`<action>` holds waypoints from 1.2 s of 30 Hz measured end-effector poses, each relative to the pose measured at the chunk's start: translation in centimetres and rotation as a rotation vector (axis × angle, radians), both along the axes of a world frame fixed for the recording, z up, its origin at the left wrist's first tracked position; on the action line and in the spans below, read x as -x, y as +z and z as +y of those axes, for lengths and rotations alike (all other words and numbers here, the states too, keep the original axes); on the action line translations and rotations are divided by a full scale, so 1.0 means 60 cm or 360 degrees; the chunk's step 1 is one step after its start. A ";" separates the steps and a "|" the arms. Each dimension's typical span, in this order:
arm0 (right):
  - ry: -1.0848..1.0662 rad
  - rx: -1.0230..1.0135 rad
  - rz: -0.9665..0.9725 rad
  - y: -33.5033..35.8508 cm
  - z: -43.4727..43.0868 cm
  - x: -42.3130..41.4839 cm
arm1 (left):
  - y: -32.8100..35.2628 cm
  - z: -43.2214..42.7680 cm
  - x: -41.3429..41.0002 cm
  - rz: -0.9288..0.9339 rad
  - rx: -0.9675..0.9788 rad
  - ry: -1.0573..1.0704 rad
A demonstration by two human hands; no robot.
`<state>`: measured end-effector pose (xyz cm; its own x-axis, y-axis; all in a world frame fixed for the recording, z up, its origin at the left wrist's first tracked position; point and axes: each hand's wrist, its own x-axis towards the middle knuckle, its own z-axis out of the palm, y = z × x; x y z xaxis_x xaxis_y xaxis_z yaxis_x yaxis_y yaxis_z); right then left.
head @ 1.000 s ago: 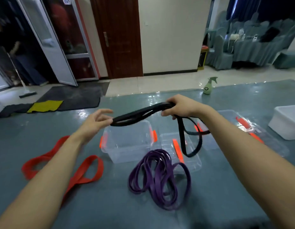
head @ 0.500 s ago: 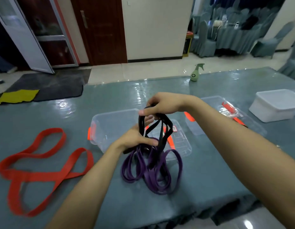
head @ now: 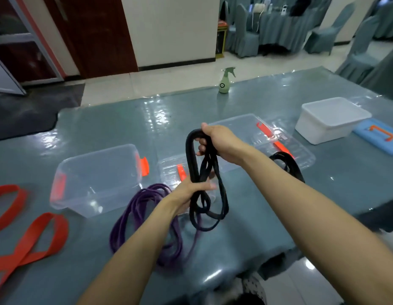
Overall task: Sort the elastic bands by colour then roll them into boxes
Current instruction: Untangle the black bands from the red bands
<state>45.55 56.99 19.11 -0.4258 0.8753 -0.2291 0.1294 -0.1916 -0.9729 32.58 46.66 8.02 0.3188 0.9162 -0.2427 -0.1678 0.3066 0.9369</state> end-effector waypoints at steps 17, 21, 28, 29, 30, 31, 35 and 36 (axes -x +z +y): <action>-0.0292 -0.0114 -0.0877 -0.261 0.113 -0.586 | -0.082 0.136 -0.414 0.0845 0.0338 -0.0218; -0.0447 -0.0373 -0.0836 -0.206 0.218 -0.620 | -0.043 0.197 -0.498 0.0464 0.0329 0.0106; -0.0551 -0.0305 -0.0996 -0.304 0.199 -0.618 | -0.132 0.256 -0.598 0.1607 0.0174 0.0245; -0.0499 -0.0287 -0.1015 -0.332 0.164 -0.620 | -0.145 0.245 -0.598 0.1617 0.0183 0.0269; -0.0409 -0.0282 -0.1076 -0.362 0.135 -0.623 | -0.157 0.233 -0.595 0.1588 0.0166 0.0267; -0.0302 -0.0306 -0.1178 -0.390 0.115 -0.624 | -0.167 0.222 -0.591 0.1595 0.0114 0.0216; -0.0113 -0.0372 -0.1488 -0.434 0.106 -0.625 | -0.188 0.199 -0.576 0.1863 -0.0148 -0.0065; -0.0106 -0.0378 -0.1502 -0.431 0.115 -0.625 | -0.186 0.201 -0.573 0.1875 -0.0164 -0.0070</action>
<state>83.06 63.90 -6.77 -0.1057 0.9585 -0.2649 0.8715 -0.0390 -0.4889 66.98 58.70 -3.15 -0.0207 0.9424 -0.3338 0.8247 0.2048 0.5272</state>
